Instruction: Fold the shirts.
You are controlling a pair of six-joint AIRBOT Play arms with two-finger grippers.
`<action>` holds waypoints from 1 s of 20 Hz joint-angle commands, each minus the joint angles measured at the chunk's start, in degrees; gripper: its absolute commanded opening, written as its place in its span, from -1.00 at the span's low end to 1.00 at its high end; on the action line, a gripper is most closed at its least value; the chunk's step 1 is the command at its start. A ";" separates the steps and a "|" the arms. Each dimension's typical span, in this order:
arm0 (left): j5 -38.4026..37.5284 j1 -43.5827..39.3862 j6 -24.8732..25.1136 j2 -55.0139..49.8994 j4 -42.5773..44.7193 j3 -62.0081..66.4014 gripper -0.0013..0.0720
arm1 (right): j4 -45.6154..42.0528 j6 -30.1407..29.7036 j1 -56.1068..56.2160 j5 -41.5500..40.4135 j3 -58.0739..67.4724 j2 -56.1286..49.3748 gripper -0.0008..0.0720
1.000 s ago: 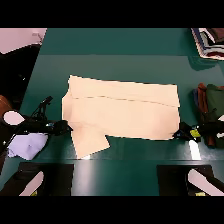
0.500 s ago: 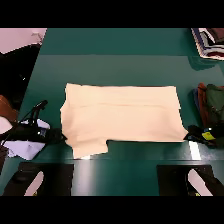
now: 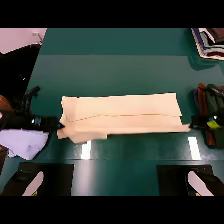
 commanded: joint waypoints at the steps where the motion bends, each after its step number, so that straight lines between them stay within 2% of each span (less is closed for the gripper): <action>1: 10.27 0.02 6.69 -15.58 0.28 8.02 -0.90 | -0.26 0.44 5.09 -6.03 9.51 -13.38 -0.93; 3: 12.02 0.02 9.07 -24.61 0.39 13.29 -0.90 | -0.15 0.42 6.19 -6.75 14.56 -20.61 -0.93; 5: 13.49 0.02 9.42 -31.34 0.42 17.31 -0.90 | 1.44 0.37 6.45 -7.06 18.64 -26.10 -0.93; 9: 17.46 0.04 9.35 -35.98 0.39 20.50 -0.85 | 5.01 -0.42 6.45 -7.34 25.09 -33.29 -0.92; 10: 18.34 0.02 9.03 -35.87 0.31 20.52 -0.17 | 6.97 -2.38 6.21 -7.39 26.38 -34.36 -0.80; 11: 18.34 0.04 8.02 -35.87 0.20 20.63 0.45 | 9.22 -3.04 5.62 -7.34 27.45 -35.15 -0.33; 12: 17.38 0.04 7.41 -35.85 0.33 21.05 0.47 | 11.82 -4.24 4.74 -6.97 28.13 -35.43 0.15; 14: 12.59 0.04 7.45 -35.76 0.44 22.95 0.47 | 14.71 -6.38 1.68 -5.86 27.87 -34.56 0.17; 15: 10.14 0.02 7.45 -35.71 0.42 24.00 0.38 | 15.76 -7.48 -0.44 -5.42 26.51 -33.38 0.17; 17: 8.50 0.02 8.35 -35.21 -0.09 24.37 -0.80 | 16.39 -9.38 -5.66 -5.29 21.66 -30.45 0.17; 18: 8.26 0.02 8.81 -35.06 -1.42 24.37 -0.90 | 16.37 -10.45 -8.59 -5.20 18.73 -29.29 0.17; 19: 8.15 0.02 8.98 -35.06 -2.73 24.37 -0.90 | 16.39 -11.58 -11.37 -4.68 16.35 -28.89 0.20; 20: 8.15 -0.46 8.98 -35.06 -4.07 24.37 -0.90 | 16.44 -12.66 -13.97 -4.20 13.92 -28.96 0.49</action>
